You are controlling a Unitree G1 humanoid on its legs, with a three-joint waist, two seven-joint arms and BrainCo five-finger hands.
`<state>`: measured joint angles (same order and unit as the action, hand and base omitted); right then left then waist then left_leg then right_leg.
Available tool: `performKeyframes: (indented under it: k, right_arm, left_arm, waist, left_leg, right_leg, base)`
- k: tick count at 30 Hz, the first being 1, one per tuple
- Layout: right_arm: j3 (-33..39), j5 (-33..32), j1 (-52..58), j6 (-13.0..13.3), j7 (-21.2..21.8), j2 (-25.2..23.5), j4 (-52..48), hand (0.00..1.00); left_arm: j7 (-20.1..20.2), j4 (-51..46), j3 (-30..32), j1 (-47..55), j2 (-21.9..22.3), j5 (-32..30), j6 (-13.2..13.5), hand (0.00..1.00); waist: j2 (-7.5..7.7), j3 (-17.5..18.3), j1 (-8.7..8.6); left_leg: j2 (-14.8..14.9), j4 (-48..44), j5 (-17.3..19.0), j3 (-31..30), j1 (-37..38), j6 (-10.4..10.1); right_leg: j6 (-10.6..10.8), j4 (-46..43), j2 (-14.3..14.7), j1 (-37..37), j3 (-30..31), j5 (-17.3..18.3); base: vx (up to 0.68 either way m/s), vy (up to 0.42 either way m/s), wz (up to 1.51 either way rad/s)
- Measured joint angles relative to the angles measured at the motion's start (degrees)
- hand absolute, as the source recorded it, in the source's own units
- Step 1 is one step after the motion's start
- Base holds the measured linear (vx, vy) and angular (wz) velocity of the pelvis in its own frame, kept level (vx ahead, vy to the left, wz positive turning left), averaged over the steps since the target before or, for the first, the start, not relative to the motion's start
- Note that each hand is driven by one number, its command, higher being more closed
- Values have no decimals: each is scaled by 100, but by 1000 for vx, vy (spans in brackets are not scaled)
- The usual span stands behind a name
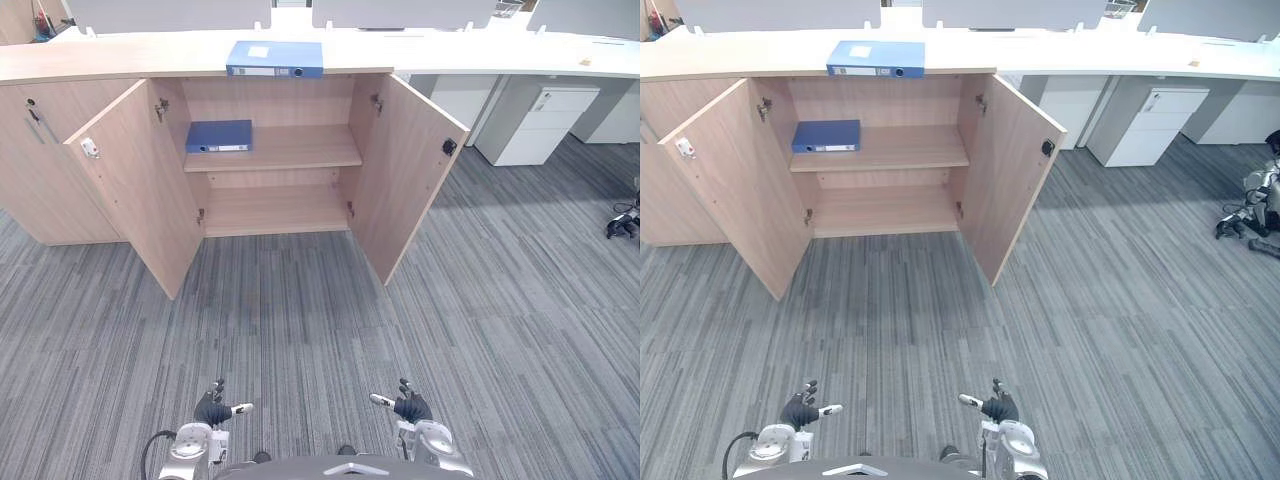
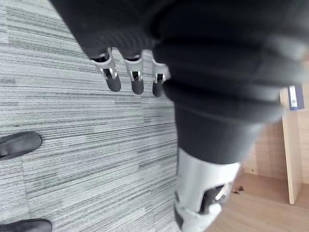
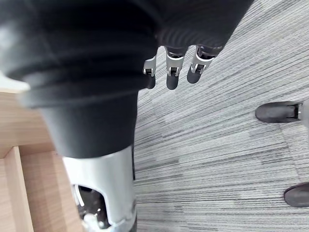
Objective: Walk over to the cabinet, pick up the folder, carry it to the office cabinet, place the folder inside the office cabinet, then close the office cabinet door
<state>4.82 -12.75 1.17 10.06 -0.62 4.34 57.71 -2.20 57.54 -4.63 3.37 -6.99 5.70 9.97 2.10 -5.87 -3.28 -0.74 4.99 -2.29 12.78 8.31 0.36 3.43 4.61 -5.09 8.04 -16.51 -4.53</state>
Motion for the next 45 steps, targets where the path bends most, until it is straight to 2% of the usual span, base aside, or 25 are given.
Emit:
performKeyframes:
  k: [19, 36, 40, 43, 45]
  right_arm:
    - [-8, -94, 145, -55, 133, -115, 313, 0]
    - [-46, -95, 87, -106, 139, -107, 396, 0]
    - [-188, -90, 16, -144, 141, -74, 397, 0]
    - [-184, -91, -37, -154, 140, -41, 398, 0]
    - [-180, -91, -99, -164, 140, -36, 398, 0]
  left_arm:
    - [97, 232, -202, 43, 96, -138, -9, 0]
    - [138, 400, -452, 3, 64, -130, -12, 0]
    - [138, 384, -453, -38, 32, -129, -12, 0]
    - [138, 372, -455, -74, 27, -118, -12, 0]
    - [135, 311, -461, -99, -10, -69, -12, 0]
  waist:
    - [5, -17, -4]
    - [-28, -46, -3]
    - [-34, -51, 70]
    - [-41, -76, 96]
    - [-4, -180, 121]
  left_leg:
    - [2, 3, 83, 20, 48, -37]
    - [40, 3, 228, 339, 67, -67]
    - [33, -2, 296, 462, -96, -20]
    - [9, -42, 367, 507, -288, 46]
    - [6, -518, 736, 594, -368, 41]
  right_leg:
    - [35, 0, 8, 82, 35, 63]
    - [56, 2, 55, -54, 346, 98]
    - [32, -38, 44, -297, 488, 140]
    - [161, -533, -37, -738, 553, 370]
    - [326, -1385, -213, -1056, 664, 754]
  base:
    - [-6, 0, 0]
    - [-6, -6, -10]
    - [0, 2, -17]
    - [104, 41, -8]
    - [154, 58, -15]
